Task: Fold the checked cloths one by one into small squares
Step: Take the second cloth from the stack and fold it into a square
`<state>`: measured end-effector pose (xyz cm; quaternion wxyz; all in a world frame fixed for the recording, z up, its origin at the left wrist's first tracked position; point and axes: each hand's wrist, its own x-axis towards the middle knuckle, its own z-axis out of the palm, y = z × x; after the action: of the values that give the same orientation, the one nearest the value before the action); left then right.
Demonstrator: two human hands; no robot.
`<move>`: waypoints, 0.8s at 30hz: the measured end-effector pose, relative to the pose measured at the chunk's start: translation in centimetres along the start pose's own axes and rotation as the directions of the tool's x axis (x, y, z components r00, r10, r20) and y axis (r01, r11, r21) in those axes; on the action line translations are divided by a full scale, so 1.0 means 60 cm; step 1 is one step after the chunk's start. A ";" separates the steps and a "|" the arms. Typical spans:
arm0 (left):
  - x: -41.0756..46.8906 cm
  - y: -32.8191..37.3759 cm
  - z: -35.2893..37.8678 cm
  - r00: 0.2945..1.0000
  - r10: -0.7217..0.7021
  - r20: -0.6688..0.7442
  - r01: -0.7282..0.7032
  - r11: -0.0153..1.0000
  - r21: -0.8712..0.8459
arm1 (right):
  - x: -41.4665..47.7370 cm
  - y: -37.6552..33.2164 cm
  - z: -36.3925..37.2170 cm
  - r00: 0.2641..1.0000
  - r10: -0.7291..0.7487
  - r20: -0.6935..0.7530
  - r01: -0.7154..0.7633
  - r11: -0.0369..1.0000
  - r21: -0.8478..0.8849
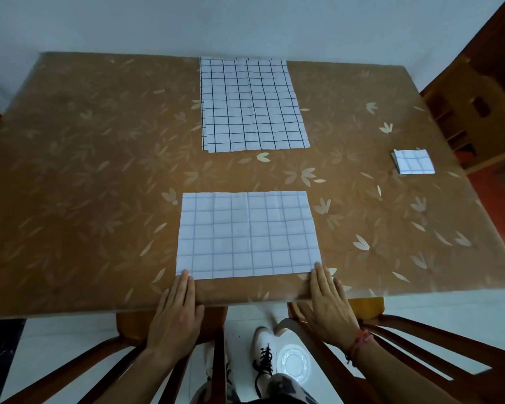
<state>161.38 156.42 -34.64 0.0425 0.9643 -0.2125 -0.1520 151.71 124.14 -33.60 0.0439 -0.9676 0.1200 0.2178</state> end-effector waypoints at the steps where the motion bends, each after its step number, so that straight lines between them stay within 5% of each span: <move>1: 0.000 0.001 -0.001 1.000 -0.003 0.008 0.003 1.000 0.002 | 0.001 -0.001 -0.002 1.000 -0.010 -0.005 0.010 1.000 0.013; 18: 0.128 0.142 -0.055 0.987 0.139 0.083 -0.133 0.989 -0.067 | 0.032 0.002 -0.077 0.998 0.012 -0.058 -0.001 0.982 0.189; 24: 0.137 0.145 -0.042 0.984 0.118 0.133 -0.120 0.993 0.005 | 0.105 0.012 -0.127 0.973 0.219 -0.068 -0.148 0.825 0.545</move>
<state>165.81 145.14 -33.21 0.0308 0.9380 -0.2731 -0.2114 160.17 121.05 -29.51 0.2838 -0.9123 0.2712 0.1163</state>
